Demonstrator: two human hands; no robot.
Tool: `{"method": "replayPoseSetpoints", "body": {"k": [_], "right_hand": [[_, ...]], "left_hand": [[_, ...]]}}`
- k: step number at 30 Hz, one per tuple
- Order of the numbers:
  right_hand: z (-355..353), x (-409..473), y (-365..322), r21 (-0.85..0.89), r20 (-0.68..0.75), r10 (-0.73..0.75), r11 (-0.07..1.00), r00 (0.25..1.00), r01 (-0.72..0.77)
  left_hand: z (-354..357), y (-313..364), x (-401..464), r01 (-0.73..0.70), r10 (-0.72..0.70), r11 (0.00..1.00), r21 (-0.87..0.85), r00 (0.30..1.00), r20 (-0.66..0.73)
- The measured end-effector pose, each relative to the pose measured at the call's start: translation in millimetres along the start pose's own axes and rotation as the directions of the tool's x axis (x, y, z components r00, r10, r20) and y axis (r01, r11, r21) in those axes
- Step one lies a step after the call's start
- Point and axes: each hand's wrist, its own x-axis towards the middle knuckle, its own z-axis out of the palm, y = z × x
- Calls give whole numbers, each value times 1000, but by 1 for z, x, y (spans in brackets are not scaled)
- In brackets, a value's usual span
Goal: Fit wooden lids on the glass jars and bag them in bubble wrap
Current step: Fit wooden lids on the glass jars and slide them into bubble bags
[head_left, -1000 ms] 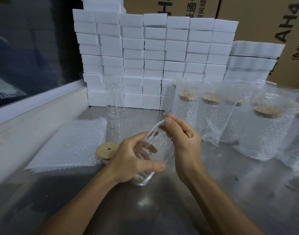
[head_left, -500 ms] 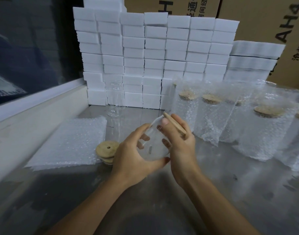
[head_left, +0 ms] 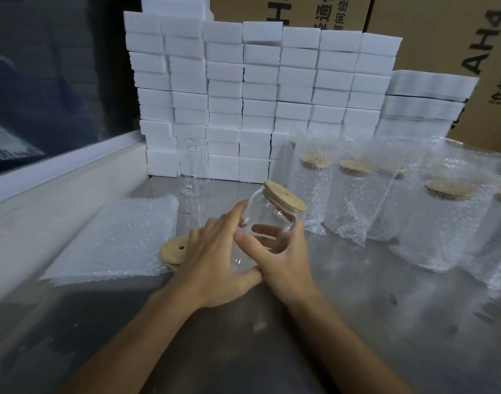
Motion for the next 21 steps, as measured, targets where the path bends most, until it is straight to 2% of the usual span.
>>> {"method": "replayPoseSetpoints", "body": {"k": [2,4,5,7,8,9,11,13,15,18,21], "right_hand": [[-2,0,-1,-75,-34,-26,997,999,23],[-5,1,0,-148,-68,-41,988,997,30],[-6,2,1,-170,-79,-37,985,996,23],[-10,4,4,-188,-88,-24,982,996,7],[-12,4,6,-196,-89,-23,981,996,5],[-13,4,8,-205,-94,-26,979,995,6],[-15,5,12,-217,-114,-29,976,993,3],[-17,7,15,-221,-138,-21,975,990,-10],[-20,9,17,-228,-161,-14,973,987,-23],[-22,10,18,-225,-194,10,973,981,-54],[-23,12,21,-229,-261,26,970,965,-88]], "left_hand": [[-13,-4,1,-82,82,997,1,996,-37],[-21,-11,4,-82,85,996,25,974,-212],[-25,-15,5,-7,17,1000,29,942,-336],[-32,-29,9,225,-193,974,-11,811,-552],[-35,-39,8,338,-267,941,1,747,-609],[-38,-49,7,442,-310,895,57,709,-633],[-43,-68,2,620,-390,752,223,692,-608],[-44,-80,-2,721,-485,594,355,674,-557],[-45,-85,-2,770,-564,500,396,636,-526],[-47,-91,-1,808,-619,472,353,589,-520],[-45,-92,1,814,-625,469,342,579,-524]]}}
